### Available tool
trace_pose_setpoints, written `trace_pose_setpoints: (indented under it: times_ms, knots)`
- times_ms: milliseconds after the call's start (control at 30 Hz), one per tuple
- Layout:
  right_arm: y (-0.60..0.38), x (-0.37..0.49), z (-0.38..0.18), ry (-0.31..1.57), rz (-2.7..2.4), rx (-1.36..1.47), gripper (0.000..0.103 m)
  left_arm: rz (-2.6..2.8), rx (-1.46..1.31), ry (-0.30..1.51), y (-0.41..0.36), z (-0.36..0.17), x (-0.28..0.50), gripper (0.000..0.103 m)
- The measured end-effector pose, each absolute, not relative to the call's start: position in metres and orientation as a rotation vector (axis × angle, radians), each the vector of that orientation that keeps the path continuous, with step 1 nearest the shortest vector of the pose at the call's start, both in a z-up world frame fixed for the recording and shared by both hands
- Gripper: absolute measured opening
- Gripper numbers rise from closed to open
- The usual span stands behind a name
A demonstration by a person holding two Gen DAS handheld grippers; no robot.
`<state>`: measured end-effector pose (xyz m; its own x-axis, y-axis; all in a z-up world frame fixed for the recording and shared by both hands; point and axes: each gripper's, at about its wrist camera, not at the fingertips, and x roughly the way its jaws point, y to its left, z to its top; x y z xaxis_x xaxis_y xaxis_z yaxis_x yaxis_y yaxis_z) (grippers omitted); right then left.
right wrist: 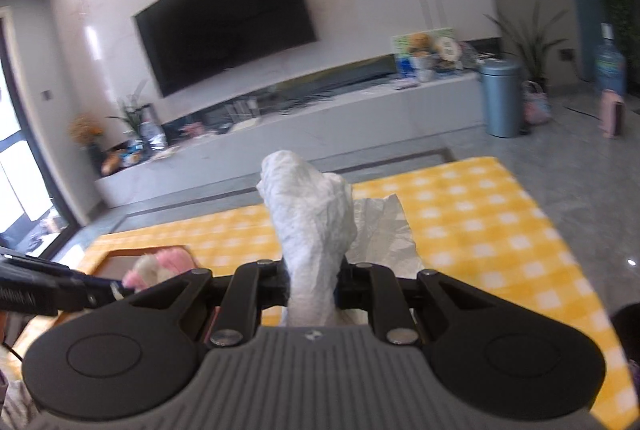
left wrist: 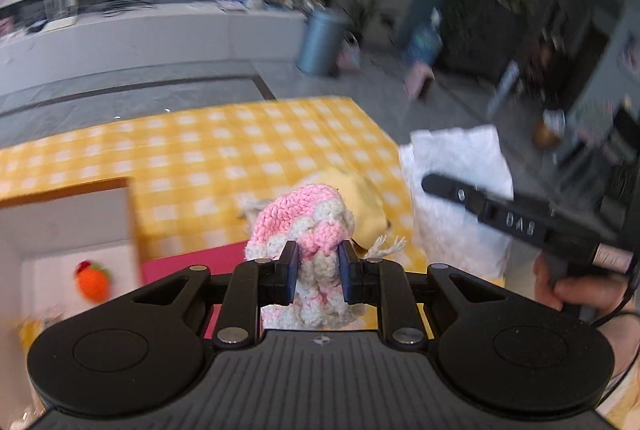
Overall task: Organize soft objects
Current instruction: 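Carry the hat and white cloth over the open box with both tools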
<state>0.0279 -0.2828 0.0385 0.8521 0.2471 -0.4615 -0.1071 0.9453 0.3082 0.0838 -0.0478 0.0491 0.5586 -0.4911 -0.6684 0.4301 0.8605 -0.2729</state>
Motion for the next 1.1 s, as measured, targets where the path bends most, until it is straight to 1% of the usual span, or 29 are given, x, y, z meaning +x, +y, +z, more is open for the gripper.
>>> trace_pose_setpoints:
  times_ms: [167, 467, 567, 633, 800, 833, 933, 967, 1000, 1100]
  knots:
    - [-0.253, 0.033, 0.05, 0.502, 0.277, 0.322, 0.014, -0.499, -0.209, 0.73, 0.011, 0.052, 0.075, 0.023]
    - [-0.166, 0.045, 0.068, 0.521, 0.449, 0.247, 0.014, -0.402, -0.365, 0.668, 0.099, 0.021, 0.086, 0.024]
    - [-0.131, 0.059, 0.065, 0.521, 0.443, 0.291, 0.015, -0.382, -0.413, 0.659, 0.124, 0.013, 0.09, 0.024]
    - [-0.104, 0.072, 0.056, 0.55, 0.438, 0.29, 0.015, -0.375, -0.436, 0.65, 0.137, 0.01, 0.092, 0.024]
    - [-0.038, 0.108, 0.014, 0.712, 0.464, 0.227, 0.015, -0.363, -0.464, 0.636, 0.164, -0.001, 0.083, 0.024]
    - [-0.025, 0.111, 0.006, 0.727, 0.434, 0.159, 0.015, -0.366, -0.476, 0.64, 0.172, -0.005, 0.079, 0.024]
    - [0.013, 0.113, -0.018, 0.711, 0.295, -0.171, 0.015, -0.372, -0.52, 0.638, 0.181, -0.019, 0.082, 0.024]
    - [0.019, 0.116, -0.025, 0.727, 0.271, -0.233, 0.014, -0.367, -0.524, 0.655, 0.183, -0.023, 0.085, 0.024]
    - [0.02, 0.12, -0.031, 0.762, 0.267, -0.254, 0.015, -0.356, -0.527, 0.668, 0.184, -0.026, 0.085, 0.024]
    - [0.015, 0.127, -0.045, 0.876, 0.29, -0.198, 0.015, -0.343, -0.533, 0.671, 0.19, -0.029, 0.082, 0.024]
